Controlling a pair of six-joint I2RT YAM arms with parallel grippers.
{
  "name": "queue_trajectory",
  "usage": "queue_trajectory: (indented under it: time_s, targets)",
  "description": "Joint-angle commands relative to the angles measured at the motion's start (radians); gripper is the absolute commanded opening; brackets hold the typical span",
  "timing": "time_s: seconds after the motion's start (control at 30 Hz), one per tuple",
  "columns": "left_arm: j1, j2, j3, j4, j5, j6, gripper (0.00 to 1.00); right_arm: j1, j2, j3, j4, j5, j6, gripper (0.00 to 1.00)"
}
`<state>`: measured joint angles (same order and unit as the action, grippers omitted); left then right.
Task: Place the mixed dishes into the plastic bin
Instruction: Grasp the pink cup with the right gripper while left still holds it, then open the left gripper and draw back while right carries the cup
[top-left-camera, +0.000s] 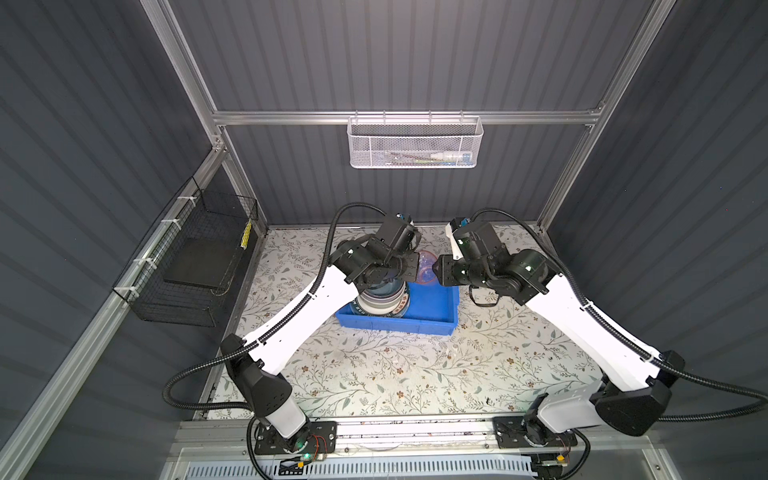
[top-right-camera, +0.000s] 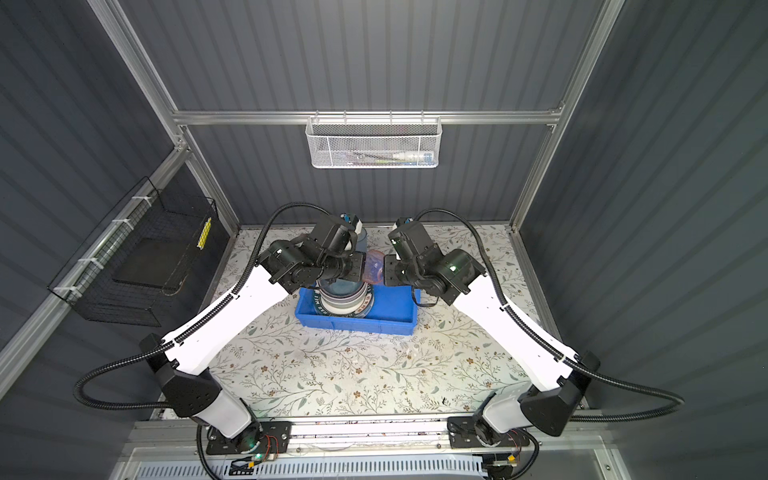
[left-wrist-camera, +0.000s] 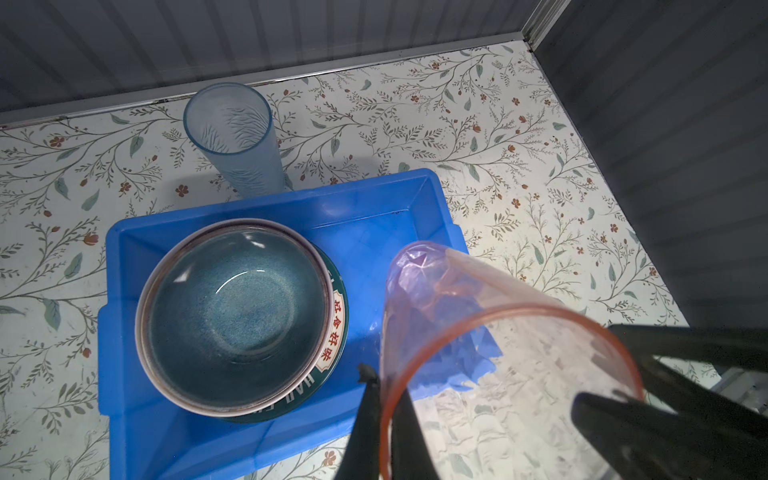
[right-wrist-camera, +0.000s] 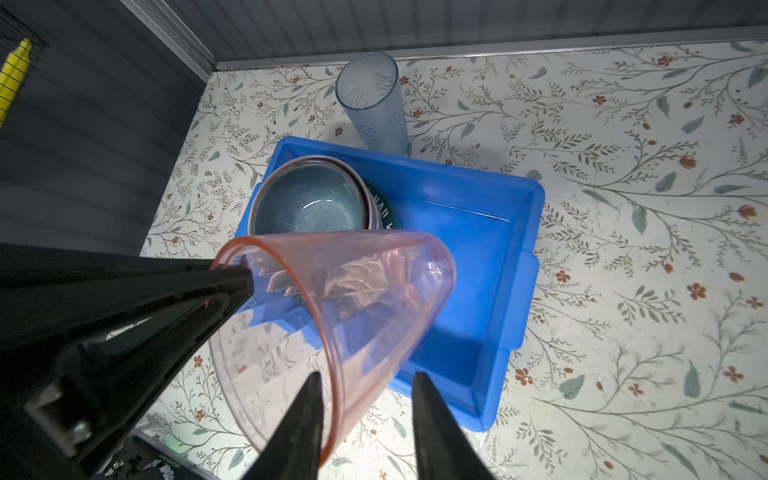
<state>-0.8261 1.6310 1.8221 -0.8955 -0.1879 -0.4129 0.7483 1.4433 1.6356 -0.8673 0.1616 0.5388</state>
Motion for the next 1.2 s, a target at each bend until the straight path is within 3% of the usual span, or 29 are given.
queue_trajectory:
  time_s: [0.0,0.17,0.33,0.57,0.87,1.0,1.17]
  targets:
    - [-0.008,-0.041,-0.008,0.036,0.006,-0.012,0.00,0.004,0.029,0.028,-0.035,0.077,-0.001,0.32]
    - [-0.014,-0.060,-0.040,0.051,0.005,-0.017,0.00,0.005,0.070,0.048,-0.062,0.160,0.002,0.27]
    - [-0.016,-0.065,-0.049,0.072,0.028,-0.014,0.00,0.005,0.094,0.057,-0.069,0.169,-0.003,0.24]
    - [-0.016,-0.063,-0.065,0.092,0.116,-0.017,0.00,0.006,0.104,0.067,-0.080,0.177,-0.008,0.00]
    - [-0.016,-0.098,-0.096,0.086,0.137,-0.042,0.04,0.000,0.086,0.068,-0.092,0.193,-0.029,0.00]
    - [-0.016,-0.128,-0.107,0.071,0.107,-0.060,0.18,-0.016,0.091,0.064,-0.094,0.197,-0.042,0.00]
    - [-0.015,-0.189,-0.162,0.057,0.059,-0.074,0.26,-0.076,0.114,0.051,-0.082,0.174,-0.081,0.00]
